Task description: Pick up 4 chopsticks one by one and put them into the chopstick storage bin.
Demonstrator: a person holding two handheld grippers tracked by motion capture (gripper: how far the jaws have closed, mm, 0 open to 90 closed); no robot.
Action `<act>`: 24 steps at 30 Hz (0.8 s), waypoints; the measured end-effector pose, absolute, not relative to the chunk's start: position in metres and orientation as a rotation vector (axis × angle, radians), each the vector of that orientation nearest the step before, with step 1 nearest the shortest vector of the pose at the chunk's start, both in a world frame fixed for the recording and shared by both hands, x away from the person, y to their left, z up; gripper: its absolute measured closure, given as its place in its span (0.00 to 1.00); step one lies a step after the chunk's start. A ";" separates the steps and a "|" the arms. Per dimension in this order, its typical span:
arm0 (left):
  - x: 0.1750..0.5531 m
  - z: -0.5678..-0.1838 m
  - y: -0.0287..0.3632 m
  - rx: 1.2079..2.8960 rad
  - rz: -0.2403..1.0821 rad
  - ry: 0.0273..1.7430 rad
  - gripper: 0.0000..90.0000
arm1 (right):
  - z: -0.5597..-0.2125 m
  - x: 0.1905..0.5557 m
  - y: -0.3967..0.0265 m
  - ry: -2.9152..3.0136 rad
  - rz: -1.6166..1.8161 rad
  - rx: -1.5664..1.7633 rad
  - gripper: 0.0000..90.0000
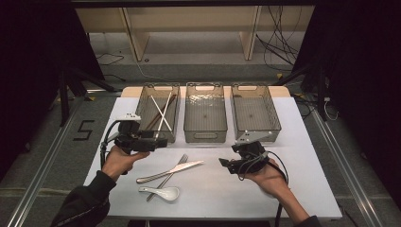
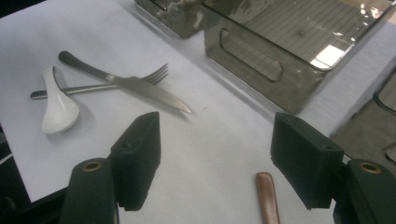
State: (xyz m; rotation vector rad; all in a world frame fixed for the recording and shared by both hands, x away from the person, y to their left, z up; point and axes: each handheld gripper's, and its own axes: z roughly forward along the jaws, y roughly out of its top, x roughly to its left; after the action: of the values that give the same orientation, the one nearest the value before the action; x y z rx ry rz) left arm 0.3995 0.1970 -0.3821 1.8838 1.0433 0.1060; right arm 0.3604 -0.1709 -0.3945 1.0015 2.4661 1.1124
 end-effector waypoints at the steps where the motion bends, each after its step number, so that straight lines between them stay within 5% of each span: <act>1: 0.398 -0.383 0.197 1.882 0.108 1.036 0.21 | -0.395 0.361 -0.172 2.464 1.109 1.016 0.38; 24: 0.364 -0.389 0.199 1.857 0.150 0.935 0.19 | -0.406 0.376 -0.197 2.518 0.949 1.128 0.36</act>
State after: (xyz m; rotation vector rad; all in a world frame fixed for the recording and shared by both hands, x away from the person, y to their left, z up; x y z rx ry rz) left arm 0.3643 0.1988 -0.3891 1.8568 0.9354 0.1499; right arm 0.3761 -0.1966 -0.4055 1.1276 2.5179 0.9486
